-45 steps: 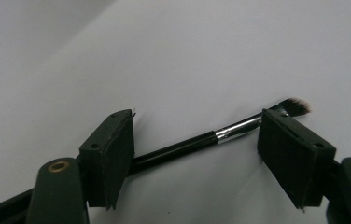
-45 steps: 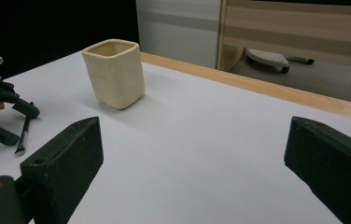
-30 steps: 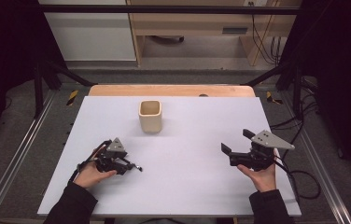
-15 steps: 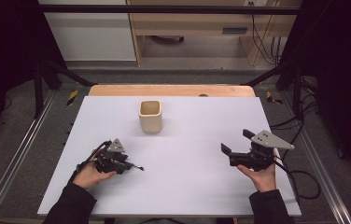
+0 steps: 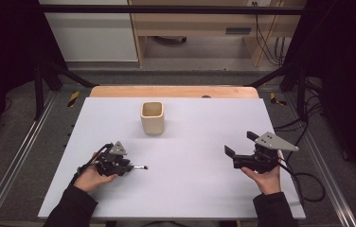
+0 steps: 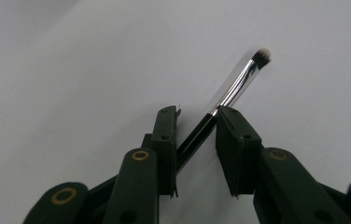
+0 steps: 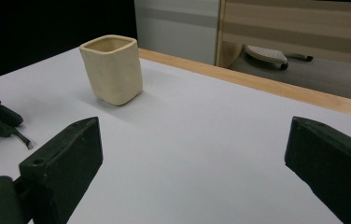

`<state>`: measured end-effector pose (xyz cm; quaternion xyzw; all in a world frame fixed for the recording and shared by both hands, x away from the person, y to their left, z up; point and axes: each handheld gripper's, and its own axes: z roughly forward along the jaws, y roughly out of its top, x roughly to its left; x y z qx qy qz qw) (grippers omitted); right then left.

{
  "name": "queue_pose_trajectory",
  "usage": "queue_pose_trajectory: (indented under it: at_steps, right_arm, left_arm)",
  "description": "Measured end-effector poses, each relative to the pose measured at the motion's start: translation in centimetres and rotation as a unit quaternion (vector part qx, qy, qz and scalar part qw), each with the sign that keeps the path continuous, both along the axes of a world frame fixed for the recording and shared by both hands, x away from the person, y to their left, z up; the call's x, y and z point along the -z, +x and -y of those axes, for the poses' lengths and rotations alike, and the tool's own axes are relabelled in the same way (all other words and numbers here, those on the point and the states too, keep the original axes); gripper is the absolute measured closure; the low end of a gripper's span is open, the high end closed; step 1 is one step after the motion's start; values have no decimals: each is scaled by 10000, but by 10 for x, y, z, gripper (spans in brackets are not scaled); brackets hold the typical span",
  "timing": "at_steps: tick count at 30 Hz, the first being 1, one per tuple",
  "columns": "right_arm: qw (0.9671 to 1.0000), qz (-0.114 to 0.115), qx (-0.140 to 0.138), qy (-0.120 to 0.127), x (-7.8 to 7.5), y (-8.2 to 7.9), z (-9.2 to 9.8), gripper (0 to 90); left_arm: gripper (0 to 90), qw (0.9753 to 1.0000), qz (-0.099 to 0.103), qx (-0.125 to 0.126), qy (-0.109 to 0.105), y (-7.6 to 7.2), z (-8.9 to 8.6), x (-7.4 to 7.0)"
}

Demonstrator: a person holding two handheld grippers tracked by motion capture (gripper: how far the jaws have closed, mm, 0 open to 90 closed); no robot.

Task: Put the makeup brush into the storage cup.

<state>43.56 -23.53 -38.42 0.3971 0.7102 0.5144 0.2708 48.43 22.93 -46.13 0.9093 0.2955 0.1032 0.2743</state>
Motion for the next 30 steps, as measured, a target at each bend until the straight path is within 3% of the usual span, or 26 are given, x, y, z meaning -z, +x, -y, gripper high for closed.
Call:
queue_pose_trajectory:
  at_steps: [18, 30]
  right_arm:
    - [9999, -49, 91, -13, 4, 1, 7, 51]
    - [9999, -118, 66, -47, 7, 2, 10, 54]
  left_arm:
    - [828, 9998, -90, -192, 60, -3, 0, -2]
    - [823, 9996, -125, -260, 43, -4, 0, -2]
